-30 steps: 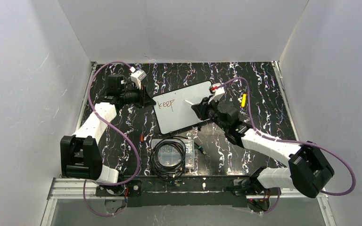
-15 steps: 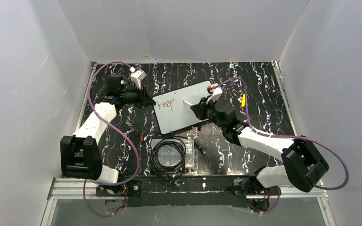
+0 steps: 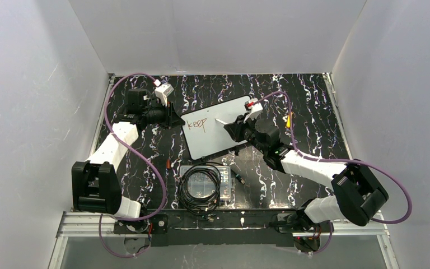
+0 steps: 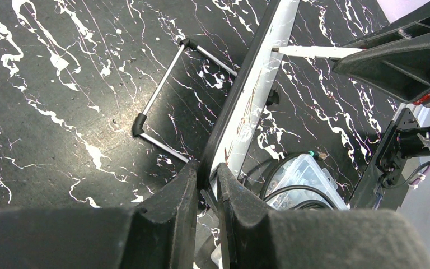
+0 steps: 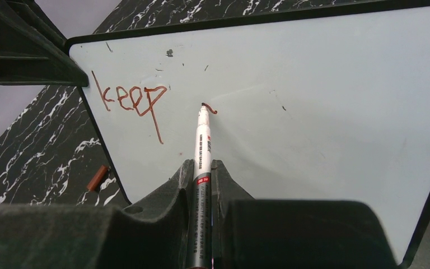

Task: Write a sentence on the whiteboard

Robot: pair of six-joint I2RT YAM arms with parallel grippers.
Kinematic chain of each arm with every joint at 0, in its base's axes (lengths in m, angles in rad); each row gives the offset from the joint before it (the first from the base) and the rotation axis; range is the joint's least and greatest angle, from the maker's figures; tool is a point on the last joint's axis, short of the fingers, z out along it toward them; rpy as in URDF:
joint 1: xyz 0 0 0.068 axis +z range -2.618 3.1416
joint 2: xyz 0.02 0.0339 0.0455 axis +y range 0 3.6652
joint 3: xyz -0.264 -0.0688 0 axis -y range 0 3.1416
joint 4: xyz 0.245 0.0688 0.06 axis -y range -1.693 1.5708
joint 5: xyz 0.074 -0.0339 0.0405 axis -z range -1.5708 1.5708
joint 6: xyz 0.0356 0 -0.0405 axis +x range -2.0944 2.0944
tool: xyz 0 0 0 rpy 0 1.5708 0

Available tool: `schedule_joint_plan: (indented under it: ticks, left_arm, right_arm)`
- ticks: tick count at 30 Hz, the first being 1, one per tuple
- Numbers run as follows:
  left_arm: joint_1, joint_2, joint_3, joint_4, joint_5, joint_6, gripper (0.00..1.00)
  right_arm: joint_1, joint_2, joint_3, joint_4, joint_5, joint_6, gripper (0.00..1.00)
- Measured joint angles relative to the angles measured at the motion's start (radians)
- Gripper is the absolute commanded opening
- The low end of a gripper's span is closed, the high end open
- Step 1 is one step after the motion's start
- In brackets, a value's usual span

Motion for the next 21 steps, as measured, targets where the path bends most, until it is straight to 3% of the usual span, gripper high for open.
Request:
schedule_joint_plan:
  ticks: [21]
  left_arm:
    - [0.000,0.000,0.000,0.000,0.000,0.000,0.00]
  right_arm:
    - [0.001,0.001,-0.028,-0.004,-0.034,0.002,0.01]
